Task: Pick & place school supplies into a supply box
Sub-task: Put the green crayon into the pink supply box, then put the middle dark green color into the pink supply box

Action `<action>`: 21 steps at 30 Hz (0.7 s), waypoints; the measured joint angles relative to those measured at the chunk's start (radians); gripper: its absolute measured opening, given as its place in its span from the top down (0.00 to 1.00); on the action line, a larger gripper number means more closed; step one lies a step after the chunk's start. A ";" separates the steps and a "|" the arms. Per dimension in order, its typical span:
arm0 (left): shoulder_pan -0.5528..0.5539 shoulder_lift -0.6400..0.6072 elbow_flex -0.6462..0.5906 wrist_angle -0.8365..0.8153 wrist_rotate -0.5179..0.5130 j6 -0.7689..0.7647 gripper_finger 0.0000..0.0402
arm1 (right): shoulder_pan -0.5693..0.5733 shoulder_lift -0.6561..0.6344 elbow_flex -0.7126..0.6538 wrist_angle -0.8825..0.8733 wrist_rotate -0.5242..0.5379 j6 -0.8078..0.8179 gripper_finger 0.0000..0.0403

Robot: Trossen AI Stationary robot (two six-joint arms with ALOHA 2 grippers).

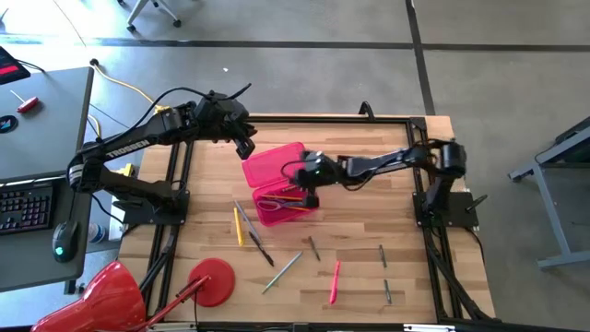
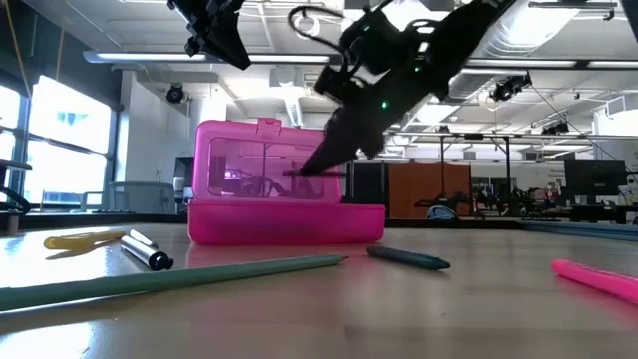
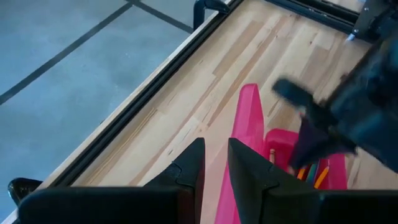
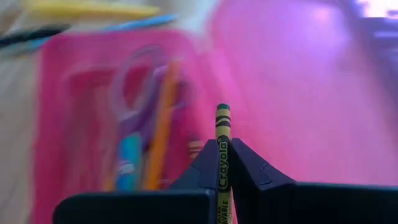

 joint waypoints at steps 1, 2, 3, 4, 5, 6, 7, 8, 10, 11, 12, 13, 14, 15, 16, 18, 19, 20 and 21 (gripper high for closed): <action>0.000 0.000 0.000 -0.001 0.000 0.002 0.75 | 0.001 0.019 0.012 -0.009 -0.029 -0.021 0.99; 0.000 0.000 0.000 0.000 0.000 0.005 0.75 | 0.002 0.034 0.023 -0.020 -0.049 -0.040 0.99; 0.000 0.000 0.000 -0.001 0.000 0.013 0.75 | 0.002 0.047 0.034 -0.021 -0.055 -0.060 0.99; 0.000 0.000 0.000 -0.003 0.000 0.020 0.75 | 0.002 0.059 0.039 -0.018 -0.054 -0.078 0.99; 0.000 0.000 0.000 -0.005 0.000 0.024 0.75 | 0.000 0.070 0.040 -0.019 -0.051 -0.088 0.99; 0.000 0.000 0.000 -0.005 0.000 0.027 0.75 | 0.000 0.082 0.039 -0.024 -0.048 -0.093 0.99; 0.000 0.000 0.000 -0.006 0.000 0.028 0.75 | -0.004 0.093 0.038 -0.029 -0.047 -0.093 0.99; 0.000 0.000 0.000 -0.011 0.000 0.028 0.75 | -0.006 0.101 0.036 -0.034 -0.041 -0.087 0.99; 0.000 0.000 0.000 -0.019 0.003 0.031 0.75 | -0.009 0.106 0.035 -0.034 -0.024 -0.059 0.99; 0.000 0.000 0.000 -0.025 0.003 0.035 0.75 | -0.009 0.106 0.037 -0.027 -0.015 -0.052 0.99; 0.000 0.000 0.000 -0.029 0.004 0.041 0.75 | -0.009 0.106 0.038 -0.026 -0.003 -0.050 0.98; 0.000 0.000 0.000 -0.030 0.004 0.045 0.75 | -0.009 0.106 0.038 -0.022 0.002 -0.050 0.97; 0.000 0.000 0.000 -0.029 0.003 0.046 0.75 | -0.009 0.107 0.037 -0.018 0.006 -0.053 0.96; 0.000 0.000 0.000 -0.029 0.004 0.046 0.75 | -0.009 0.107 0.037 -0.012 0.007 -0.063 0.95; 0.000 0.000 0.000 -0.029 0.004 0.046 0.75 | -0.009 0.107 0.037 -0.003 0.006 -0.072 0.93; 0.000 0.000 0.000 -0.029 0.006 0.046 0.75 | -0.009 0.107 0.037 0.012 0.002 -0.086 0.91; 0.000 0.000 0.000 -0.029 0.007 0.046 0.75 | -0.009 0.107 0.037 0.014 0.002 -0.093 0.89; 0.000 0.000 0.000 -0.029 0.007 0.046 0.75 | -0.009 0.107 0.037 0.014 0.001 -0.104 0.88; 0.000 0.000 0.000 -0.029 0.007 0.046 0.75 | -0.009 0.107 0.037 0.014 0.001 -0.109 0.87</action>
